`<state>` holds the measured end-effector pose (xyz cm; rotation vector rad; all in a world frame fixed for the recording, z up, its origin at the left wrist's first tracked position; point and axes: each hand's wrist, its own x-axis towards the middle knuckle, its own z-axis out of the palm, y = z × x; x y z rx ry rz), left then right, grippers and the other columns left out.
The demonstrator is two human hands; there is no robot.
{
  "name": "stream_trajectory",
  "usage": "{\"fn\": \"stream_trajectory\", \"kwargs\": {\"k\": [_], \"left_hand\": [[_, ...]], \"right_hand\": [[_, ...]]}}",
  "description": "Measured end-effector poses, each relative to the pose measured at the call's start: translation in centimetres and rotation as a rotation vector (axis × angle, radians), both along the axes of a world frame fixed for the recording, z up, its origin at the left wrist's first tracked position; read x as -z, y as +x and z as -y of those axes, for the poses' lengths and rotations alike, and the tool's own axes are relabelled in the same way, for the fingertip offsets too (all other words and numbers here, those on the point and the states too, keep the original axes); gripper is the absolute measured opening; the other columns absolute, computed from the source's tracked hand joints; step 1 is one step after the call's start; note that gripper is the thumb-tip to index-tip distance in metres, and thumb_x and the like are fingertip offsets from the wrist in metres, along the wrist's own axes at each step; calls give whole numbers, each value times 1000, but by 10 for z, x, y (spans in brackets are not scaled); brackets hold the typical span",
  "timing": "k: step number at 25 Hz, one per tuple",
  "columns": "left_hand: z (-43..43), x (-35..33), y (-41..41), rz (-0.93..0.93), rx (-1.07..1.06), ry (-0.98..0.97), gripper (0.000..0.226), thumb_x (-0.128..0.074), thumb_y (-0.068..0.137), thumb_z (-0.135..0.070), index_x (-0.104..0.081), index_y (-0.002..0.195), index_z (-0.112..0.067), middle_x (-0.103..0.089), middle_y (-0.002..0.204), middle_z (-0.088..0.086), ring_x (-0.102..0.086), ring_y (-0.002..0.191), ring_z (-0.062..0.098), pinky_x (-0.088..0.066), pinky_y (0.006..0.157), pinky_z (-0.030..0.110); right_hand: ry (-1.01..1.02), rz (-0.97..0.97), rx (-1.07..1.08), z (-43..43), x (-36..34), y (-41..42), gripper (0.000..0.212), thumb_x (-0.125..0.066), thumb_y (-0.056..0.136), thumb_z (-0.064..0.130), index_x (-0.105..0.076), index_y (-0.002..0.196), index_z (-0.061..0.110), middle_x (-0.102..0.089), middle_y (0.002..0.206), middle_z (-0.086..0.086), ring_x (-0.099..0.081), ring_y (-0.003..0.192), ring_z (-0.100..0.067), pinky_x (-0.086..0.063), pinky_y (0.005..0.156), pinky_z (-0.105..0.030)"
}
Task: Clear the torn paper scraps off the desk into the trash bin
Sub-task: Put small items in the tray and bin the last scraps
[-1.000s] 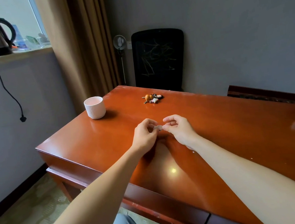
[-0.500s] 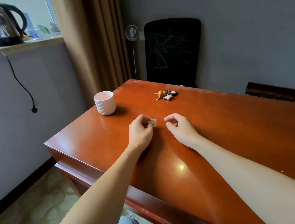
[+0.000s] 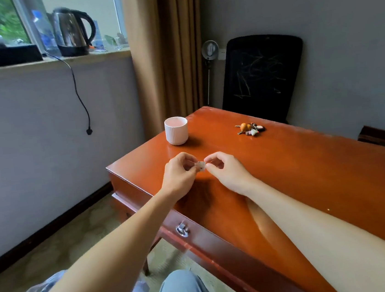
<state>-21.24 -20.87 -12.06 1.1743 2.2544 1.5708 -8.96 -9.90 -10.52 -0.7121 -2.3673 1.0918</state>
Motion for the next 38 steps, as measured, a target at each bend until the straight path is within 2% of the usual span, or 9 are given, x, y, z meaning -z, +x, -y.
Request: {"fn": "stream_trajectory", "kwargs": {"k": [2, 5, 8, 11, 16, 21, 26, 31, 38], "left_hand": [[26, -4, -15, 0, -30, 19, 10, -73, 87, -14, -65, 90, -20, -72, 83, -5, -68, 77, 10, -54, 67, 17], [63, -8, -32, -10, -64, 25, 13, -73, 87, -13, -65, 89, -22, -71, 85, -6, -68, 78, 9, -51, 63, 10], [107, -6, -57, -22, -119, 60, 15, -73, 87, -9, -65, 86, -22, -73, 87, -4, -69, 81, 7, -54, 71, 15], [155, 6, -82, -43, -196, 69, 10, -70, 85, -7, -69, 84, -18, -73, 83, -6, -69, 78, 5, -55, 77, 20], [234, 40, -115, -11, -325, 14, 5, -69, 87, -13, -72, 88, -17, -72, 84, -8, -66, 80, 3, -52, 74, 17], [299, 94, -138, 67, -440, -15, 9, -69, 86, -11, -72, 84, -19, -71, 80, -12, -64, 76, -2, -46, 69, 8], [355, 168, -153, 215, -554, -47, 5, -70, 86, -18, -70, 84, -23, -70, 79, -11, -65, 75, 2, -51, 67, 16], [401, 250, -163, 370, -675, -59, 9, -68, 85, -10, -71, 89, -17, -70, 83, -9, -63, 78, -2, -49, 70, 15], [429, 331, -176, 509, -825, -61, 9, -65, 89, -10, -66, 95, -16, -67, 87, -6, -62, 81, 4, -45, 69, 11]], "right_hand": [[16, -13, -59, 24, -2, -20, 16, -60, 95, 32, -67, 106, 24, -67, 102, 10, -59, 94, -5, -43, 72, -12], [66, -2, -105, 54, -3, -50, 12, -60, 96, 35, -66, 101, 26, -67, 99, 10, -60, 94, -7, -48, 78, -20], [114, 15, -156, 87, -1, -86, 11, -60, 96, 36, -66, 98, 27, -63, 102, 9, -57, 98, -10, -51, 85, -28], [121, 25, -215, 128, 4, -118, 15, -59, 96, 36, -67, 102, 25, -64, 104, 7, -58, 98, -12, -51, 84, -26], [76, 68, -347, 198, 30, -163, 13, -60, 96, 31, -70, 100, 23, -68, 93, 11, -63, 88, -7, -52, 76, -20], [3, 138, -435, 255, 85, -210, 13, -59, 93, 21, -70, 98, 19, -70, 90, 9, -64, 86, -6, -49, 76, -20], [-81, 263, -512, 308, 151, -240, 16, -58, 93, 21, -71, 101, 19, -70, 92, 9, -63, 86, -3, -46, 72, -13], [-158, 345, -508, 341, 224, -259, 15, -62, 92, 23, -72, 102, 18, -71, 93, 9, -64, 88, -4, -51, 78, -20], [-263, 445, -502, 378, 320, -274, 13, -62, 92, 18, -70, 102, 16, -69, 91, 2, -62, 81, -9, -50, 73, -20]]}}
